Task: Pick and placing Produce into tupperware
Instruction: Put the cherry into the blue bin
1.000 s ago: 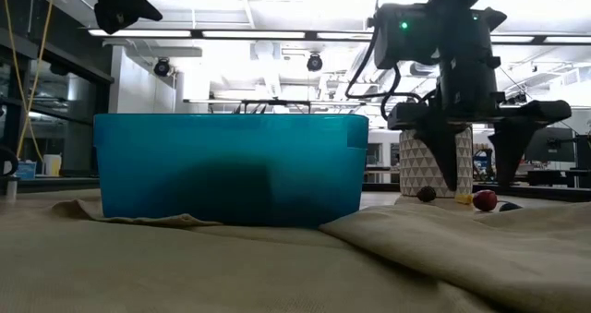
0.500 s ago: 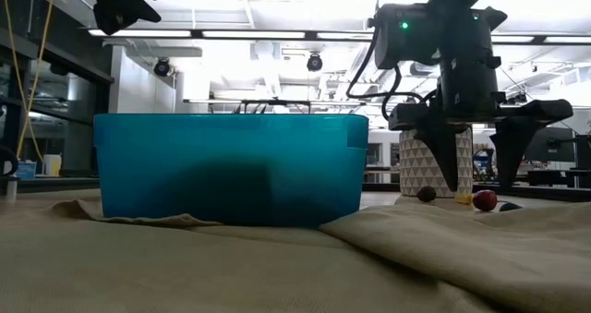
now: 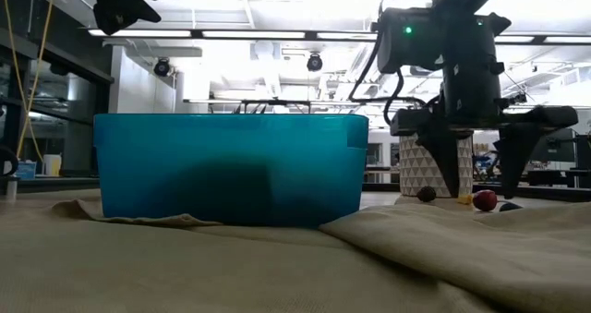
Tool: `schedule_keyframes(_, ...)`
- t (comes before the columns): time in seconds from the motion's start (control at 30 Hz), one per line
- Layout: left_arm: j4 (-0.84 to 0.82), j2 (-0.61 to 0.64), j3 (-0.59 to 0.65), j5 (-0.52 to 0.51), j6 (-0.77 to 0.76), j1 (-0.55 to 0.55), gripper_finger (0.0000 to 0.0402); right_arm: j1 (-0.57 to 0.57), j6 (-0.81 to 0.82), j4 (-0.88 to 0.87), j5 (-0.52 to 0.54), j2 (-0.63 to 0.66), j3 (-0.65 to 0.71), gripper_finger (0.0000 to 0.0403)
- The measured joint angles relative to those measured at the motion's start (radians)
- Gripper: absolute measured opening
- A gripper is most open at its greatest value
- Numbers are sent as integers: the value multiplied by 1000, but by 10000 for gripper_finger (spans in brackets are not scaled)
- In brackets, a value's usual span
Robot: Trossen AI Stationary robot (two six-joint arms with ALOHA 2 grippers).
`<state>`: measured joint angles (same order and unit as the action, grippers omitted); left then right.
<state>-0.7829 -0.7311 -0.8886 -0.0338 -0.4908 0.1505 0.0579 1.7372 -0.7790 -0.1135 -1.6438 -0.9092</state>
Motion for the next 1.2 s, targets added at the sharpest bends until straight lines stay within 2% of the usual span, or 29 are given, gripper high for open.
schedule_keyframes(0.2, -6, 0, 0, 0, 13, 0, 156, 10, 17, 0, -2, 0, 3, 246)
schedule_keyframes(0.5, -6, 0, 0, 0, 13, 0, 156, 10, 17, 6, -12, 0, 9, 196)
schedule_keyframes(1.2, -5, 0, 0, 0, 14, 0, 156, 10, 17, 11, -11, 0, 9, 127)
